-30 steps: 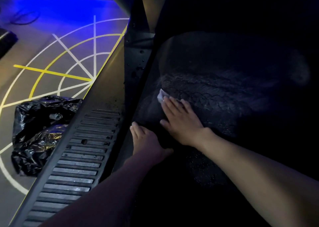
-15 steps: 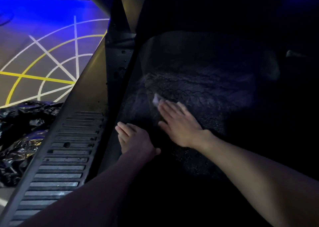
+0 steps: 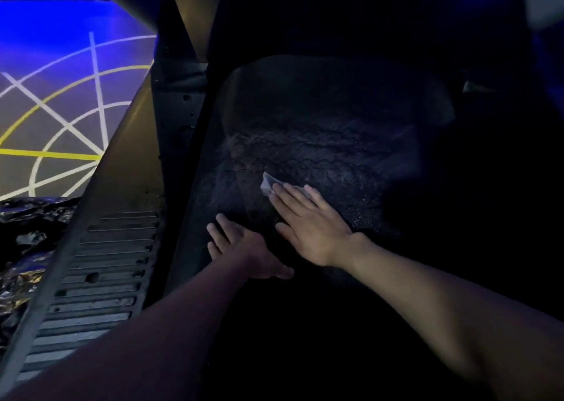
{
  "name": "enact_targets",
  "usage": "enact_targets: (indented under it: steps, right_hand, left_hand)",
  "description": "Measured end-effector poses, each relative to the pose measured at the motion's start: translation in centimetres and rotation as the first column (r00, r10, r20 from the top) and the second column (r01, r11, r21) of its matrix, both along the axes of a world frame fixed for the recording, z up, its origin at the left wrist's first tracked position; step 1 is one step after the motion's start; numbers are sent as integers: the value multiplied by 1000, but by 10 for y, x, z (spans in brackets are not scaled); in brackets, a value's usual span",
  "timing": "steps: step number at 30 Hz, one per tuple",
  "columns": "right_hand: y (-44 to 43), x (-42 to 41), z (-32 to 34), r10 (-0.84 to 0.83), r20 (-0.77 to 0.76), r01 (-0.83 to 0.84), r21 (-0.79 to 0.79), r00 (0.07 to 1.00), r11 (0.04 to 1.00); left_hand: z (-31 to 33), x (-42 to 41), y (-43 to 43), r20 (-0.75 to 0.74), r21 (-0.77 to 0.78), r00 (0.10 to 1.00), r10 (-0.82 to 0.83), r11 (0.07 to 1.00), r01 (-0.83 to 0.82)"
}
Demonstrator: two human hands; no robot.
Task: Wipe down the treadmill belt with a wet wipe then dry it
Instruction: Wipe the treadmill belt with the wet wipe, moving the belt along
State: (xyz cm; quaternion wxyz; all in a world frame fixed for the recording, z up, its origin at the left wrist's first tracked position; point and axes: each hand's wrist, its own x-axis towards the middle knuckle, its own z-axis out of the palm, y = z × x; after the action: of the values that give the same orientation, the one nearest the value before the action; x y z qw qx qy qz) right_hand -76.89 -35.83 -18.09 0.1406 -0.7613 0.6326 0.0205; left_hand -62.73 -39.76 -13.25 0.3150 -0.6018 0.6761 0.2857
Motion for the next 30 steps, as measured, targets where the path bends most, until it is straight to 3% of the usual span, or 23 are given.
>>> enact_targets:
  steps: [2,5,9,13,16,20,23,27,30]
  right_hand:
    - [-3,2,2,-70,9,70,38,997,997]
    - [-5,8,10,-62,26,58,146,998,988]
    - [-9,14,9,-142,23,140,65,990,988]
    - [2,23,-5,-53,0,53,128,999,990]
    - [9,1,-3,169,21,-168,-21,985,986]
    - [10,-7,0,-3,11,3,-17,1000,1000]
    - [25,6,-1,155,43,-155,0,987,988]
    - [16,-14,0,10,40,-10,9,999,1000]
    - [26,-8,-1,80,37,-81,14,996,997]
  left_hand:
    - [1,-3,1,11,38,1000,13,999,-13]
    - [-2,-2,15,-34,-84,998,53,995,-56]
    - [-2,-1,21,-53,-173,998,37,984,-46]
    - [-7,-7,24,-35,-254,999,40,966,-47]
    - [-7,-8,25,-33,-279,998,44,959,-51]
    - [-8,-13,22,-15,-255,997,82,963,-83]
    - [-5,-12,24,-30,-259,998,51,964,-57]
    - [-10,-6,23,5,-265,1000,13,964,-11]
    - [-10,-5,23,-1,-257,1000,-1,966,0]
